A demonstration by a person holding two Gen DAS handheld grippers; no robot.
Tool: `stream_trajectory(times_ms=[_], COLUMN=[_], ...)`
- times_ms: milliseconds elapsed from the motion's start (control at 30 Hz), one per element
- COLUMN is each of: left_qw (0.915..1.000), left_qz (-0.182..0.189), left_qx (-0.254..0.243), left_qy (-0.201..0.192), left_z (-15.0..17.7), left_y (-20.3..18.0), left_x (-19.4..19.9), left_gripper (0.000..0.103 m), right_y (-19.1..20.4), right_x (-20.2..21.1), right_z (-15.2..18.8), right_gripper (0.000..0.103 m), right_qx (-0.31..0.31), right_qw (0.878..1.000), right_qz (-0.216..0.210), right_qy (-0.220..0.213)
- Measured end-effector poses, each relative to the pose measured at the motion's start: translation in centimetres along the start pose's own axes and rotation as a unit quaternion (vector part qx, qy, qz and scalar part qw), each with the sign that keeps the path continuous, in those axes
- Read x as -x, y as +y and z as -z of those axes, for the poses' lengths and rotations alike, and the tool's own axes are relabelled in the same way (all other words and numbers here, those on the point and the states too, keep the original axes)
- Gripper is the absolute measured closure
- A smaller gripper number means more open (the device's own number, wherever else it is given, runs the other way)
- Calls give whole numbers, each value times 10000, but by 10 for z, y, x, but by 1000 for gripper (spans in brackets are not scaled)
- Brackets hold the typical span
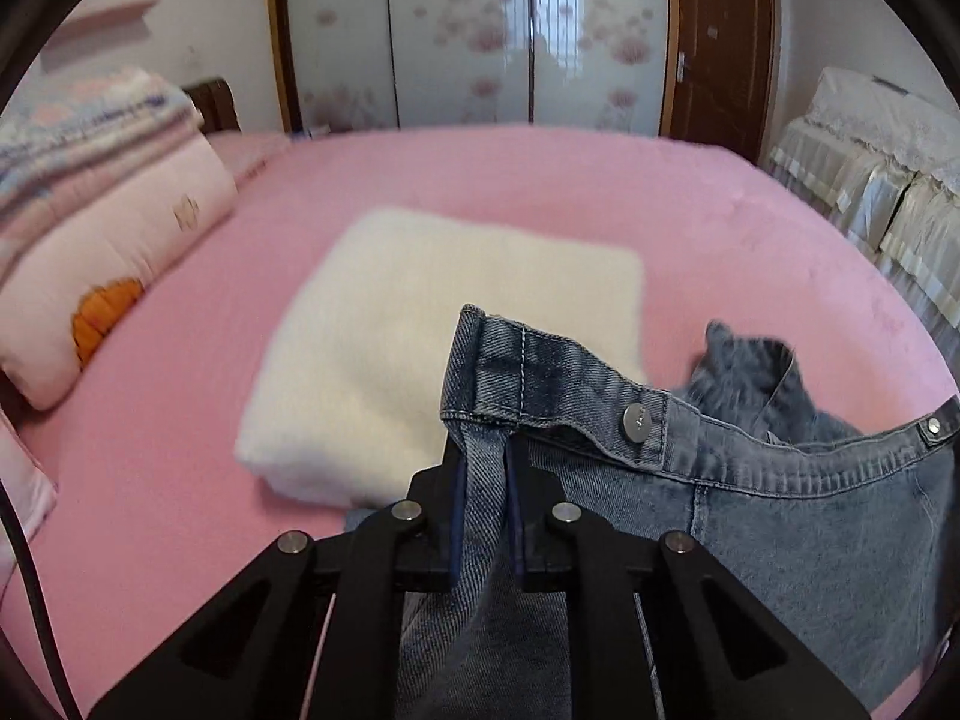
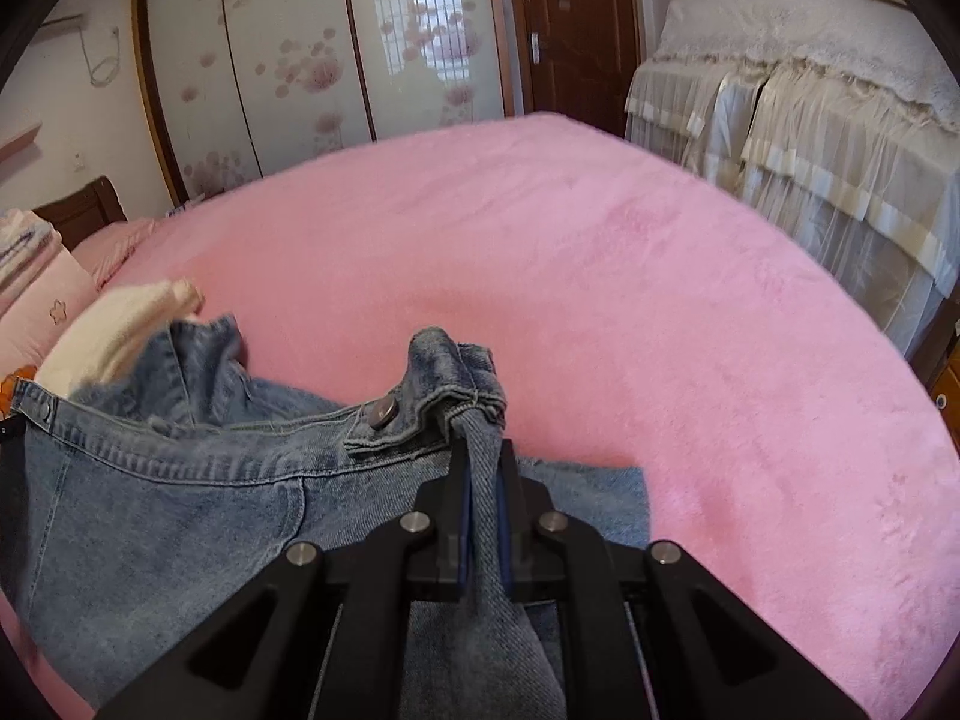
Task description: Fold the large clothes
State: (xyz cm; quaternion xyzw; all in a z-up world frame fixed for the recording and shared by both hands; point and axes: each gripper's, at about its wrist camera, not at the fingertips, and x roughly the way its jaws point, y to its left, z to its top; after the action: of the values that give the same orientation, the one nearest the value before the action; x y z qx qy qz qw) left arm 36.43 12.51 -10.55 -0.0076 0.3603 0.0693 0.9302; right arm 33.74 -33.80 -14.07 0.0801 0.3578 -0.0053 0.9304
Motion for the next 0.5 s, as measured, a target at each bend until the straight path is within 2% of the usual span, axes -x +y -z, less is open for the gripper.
stream_trajectory(times_ms=[67,100,167,200,233,267,300,367,433,500], left_qw=[9995,9993,9984,9967,9957,9949,9947,9940,9948,9943], left_qz=[-217,-355,-493,-614,-660,-779,-895,-1004,-881,-822], left_qx=[-47,-6,174,265,272,207,136,78,277,542], left_qy=[-219,-148,201,460,586,600,494,426,440,419], left_z=[-2,-2,4,13,19,26,30,30,28,23], left_y=[-6,-6,1,3,4,0,-5,-10,-7,0], left_x=[0,-9,-36,-56,-66,-74,-76,-76,-74,-63], left_gripper=[94,94,94,94,94,94,94,93,91,86], right_y=[0,0,-4,-6,-6,-6,-4,-4,-7,-10], right_x=[5,0,-28,-53,-67,-75,-75,-69,-57,-36], right_z=[-8,-10,-7,1,8,14,15,11,5,2], right_gripper=[97,97,97,97,95,93,93,82,73,68], right_qx=[-51,-38,-5,-17,-21,-4,14,-37,-112,-190], right_qw=[9998,9998,9990,9965,9937,9920,9925,9924,9925,9947], right_qz=[33,145,343,364,369,439,478,513,466,417], right_qy=[-168,-156,281,751,1056,1186,1123,1120,1121,917])
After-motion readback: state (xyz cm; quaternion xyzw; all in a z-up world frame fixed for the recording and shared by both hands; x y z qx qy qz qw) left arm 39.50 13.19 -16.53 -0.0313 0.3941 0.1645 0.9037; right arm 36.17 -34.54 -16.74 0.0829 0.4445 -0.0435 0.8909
